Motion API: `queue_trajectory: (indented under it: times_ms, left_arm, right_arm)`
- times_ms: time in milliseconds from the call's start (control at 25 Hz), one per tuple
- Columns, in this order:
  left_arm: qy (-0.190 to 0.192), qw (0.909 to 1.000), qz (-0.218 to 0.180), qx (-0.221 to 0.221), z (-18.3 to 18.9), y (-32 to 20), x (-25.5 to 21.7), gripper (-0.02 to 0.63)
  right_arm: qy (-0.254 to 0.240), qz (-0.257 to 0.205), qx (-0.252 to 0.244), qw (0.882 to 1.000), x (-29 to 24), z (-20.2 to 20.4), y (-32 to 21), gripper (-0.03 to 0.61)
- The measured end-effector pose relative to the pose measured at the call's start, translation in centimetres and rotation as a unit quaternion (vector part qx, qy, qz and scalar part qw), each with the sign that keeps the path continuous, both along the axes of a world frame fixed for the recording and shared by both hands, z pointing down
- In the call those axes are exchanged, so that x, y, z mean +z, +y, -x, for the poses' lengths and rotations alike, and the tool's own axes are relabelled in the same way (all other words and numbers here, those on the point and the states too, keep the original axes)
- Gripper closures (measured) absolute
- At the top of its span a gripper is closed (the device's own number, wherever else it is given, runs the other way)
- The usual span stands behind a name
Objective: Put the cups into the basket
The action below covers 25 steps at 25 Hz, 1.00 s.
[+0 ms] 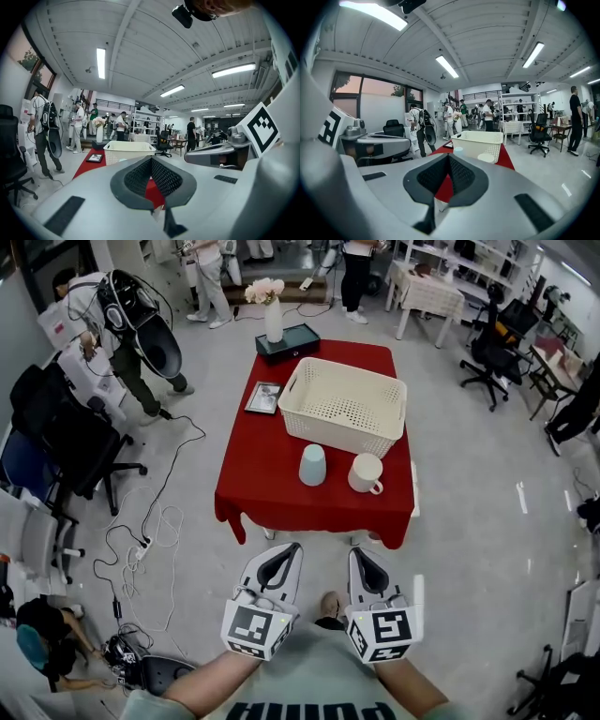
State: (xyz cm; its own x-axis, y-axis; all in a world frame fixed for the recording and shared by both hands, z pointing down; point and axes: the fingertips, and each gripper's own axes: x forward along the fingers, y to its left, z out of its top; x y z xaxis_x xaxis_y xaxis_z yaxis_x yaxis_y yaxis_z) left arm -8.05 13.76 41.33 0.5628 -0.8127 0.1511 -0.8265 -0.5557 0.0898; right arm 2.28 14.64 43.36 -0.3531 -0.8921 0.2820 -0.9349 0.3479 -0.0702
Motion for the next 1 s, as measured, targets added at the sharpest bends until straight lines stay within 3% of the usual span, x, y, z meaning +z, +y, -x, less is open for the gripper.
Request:
queue_trajectory:
  times_ms: [520,1000]
  left_arm:
    - [-0.017,0.9991,0.005,-0.039,-6.0,-6.2,0.3,0.606]
    - [-0.038,0.9976,0.010,-0.058,-7.5,-8.4,0.4,0.606]
  right_arm:
    - [0.003,0.013,-0.043,0.999,1.4,-5.7,-6.7,0.566]
    - [-0.004,0.023,-0.059,0.998,2.4,-7.4,-9.4,0.566]
